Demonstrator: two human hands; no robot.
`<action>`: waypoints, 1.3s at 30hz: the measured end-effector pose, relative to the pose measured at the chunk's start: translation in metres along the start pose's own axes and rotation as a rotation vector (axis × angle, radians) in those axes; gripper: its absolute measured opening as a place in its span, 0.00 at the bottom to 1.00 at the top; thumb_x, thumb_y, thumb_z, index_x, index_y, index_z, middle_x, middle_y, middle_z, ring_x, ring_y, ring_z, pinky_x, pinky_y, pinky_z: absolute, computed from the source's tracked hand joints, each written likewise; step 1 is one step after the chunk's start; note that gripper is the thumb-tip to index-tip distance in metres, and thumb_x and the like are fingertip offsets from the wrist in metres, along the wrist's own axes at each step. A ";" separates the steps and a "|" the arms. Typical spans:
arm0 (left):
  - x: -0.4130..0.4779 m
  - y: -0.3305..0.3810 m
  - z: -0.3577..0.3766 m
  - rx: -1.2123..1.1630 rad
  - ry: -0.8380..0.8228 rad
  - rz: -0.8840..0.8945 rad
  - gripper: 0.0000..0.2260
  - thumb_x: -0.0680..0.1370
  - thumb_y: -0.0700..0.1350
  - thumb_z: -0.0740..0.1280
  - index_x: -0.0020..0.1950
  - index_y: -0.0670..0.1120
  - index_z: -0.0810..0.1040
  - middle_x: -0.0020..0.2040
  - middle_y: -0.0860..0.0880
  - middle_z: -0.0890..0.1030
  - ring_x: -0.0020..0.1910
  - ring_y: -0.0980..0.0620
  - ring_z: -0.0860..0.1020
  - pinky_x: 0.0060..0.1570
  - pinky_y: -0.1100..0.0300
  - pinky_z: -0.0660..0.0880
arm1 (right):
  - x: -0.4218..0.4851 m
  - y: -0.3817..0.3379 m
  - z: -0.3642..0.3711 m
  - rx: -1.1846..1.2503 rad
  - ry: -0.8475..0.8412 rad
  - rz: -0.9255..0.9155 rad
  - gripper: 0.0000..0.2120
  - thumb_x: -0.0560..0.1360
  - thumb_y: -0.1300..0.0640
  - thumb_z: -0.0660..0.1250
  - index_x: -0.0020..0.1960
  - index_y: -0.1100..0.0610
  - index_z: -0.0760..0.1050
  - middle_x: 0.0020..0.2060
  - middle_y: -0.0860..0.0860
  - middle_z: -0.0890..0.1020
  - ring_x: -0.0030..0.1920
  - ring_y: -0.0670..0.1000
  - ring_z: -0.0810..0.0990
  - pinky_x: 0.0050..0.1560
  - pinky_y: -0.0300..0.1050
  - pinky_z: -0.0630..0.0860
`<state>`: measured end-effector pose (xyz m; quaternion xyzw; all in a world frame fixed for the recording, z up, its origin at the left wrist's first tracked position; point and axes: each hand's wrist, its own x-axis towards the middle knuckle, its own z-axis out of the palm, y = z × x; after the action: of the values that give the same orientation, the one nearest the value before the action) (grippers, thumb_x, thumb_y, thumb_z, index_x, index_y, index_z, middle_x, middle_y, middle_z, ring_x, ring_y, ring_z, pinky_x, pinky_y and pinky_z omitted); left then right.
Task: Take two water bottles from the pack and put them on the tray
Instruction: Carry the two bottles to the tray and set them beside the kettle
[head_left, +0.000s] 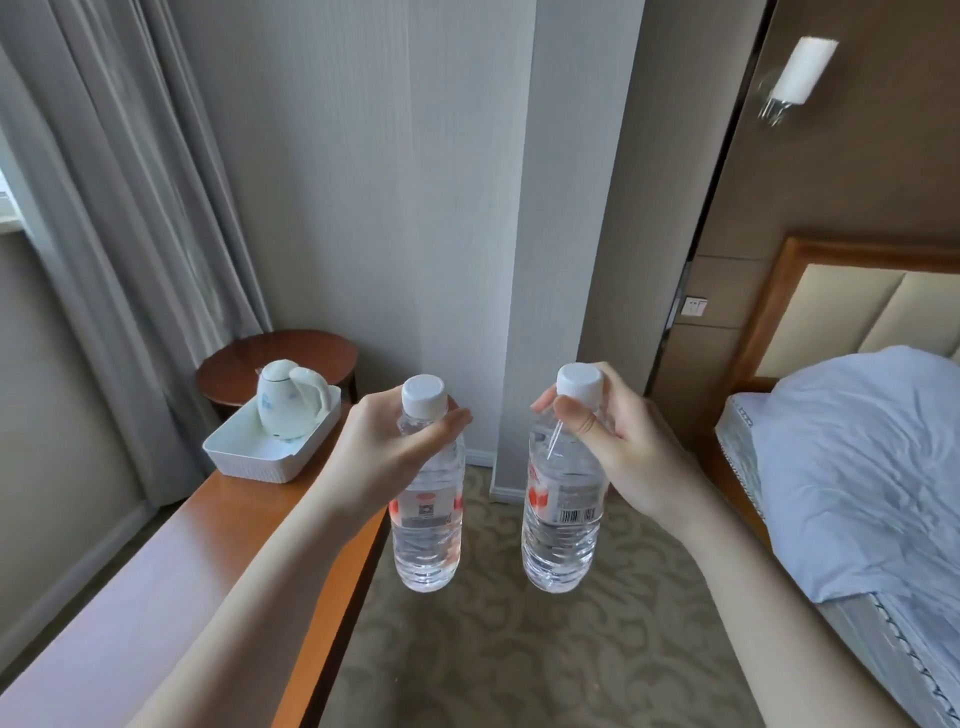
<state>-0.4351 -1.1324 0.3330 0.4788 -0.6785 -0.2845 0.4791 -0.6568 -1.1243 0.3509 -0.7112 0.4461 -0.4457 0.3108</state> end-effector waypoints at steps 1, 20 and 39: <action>0.018 -0.006 0.007 0.005 0.017 -0.005 0.14 0.72 0.55 0.69 0.43 0.44 0.82 0.40 0.46 0.85 0.40 0.50 0.84 0.42 0.55 0.80 | 0.020 0.010 -0.005 0.008 -0.020 -0.012 0.21 0.72 0.40 0.61 0.52 0.57 0.73 0.47 0.49 0.82 0.49 0.44 0.79 0.49 0.31 0.71; 0.248 -0.149 0.008 0.118 0.434 -0.109 0.09 0.75 0.43 0.69 0.43 0.37 0.81 0.37 0.46 0.81 0.39 0.63 0.77 0.38 0.72 0.73 | 0.347 0.140 0.041 0.075 -0.365 -0.180 0.18 0.73 0.46 0.62 0.54 0.60 0.72 0.46 0.44 0.82 0.48 0.42 0.80 0.50 0.36 0.75; 0.311 -0.349 -0.060 0.186 0.662 -0.525 0.07 0.71 0.46 0.74 0.43 0.43 0.82 0.47 0.48 0.82 0.48 0.54 0.79 0.49 0.63 0.74 | 0.529 0.268 0.248 0.054 -0.836 -0.226 0.20 0.72 0.41 0.61 0.56 0.54 0.71 0.49 0.45 0.82 0.50 0.43 0.79 0.49 0.35 0.75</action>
<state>-0.2740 -1.5472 0.1781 0.7418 -0.3659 -0.1655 0.5371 -0.4183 -1.7056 0.2128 -0.8665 0.1896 -0.1621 0.4324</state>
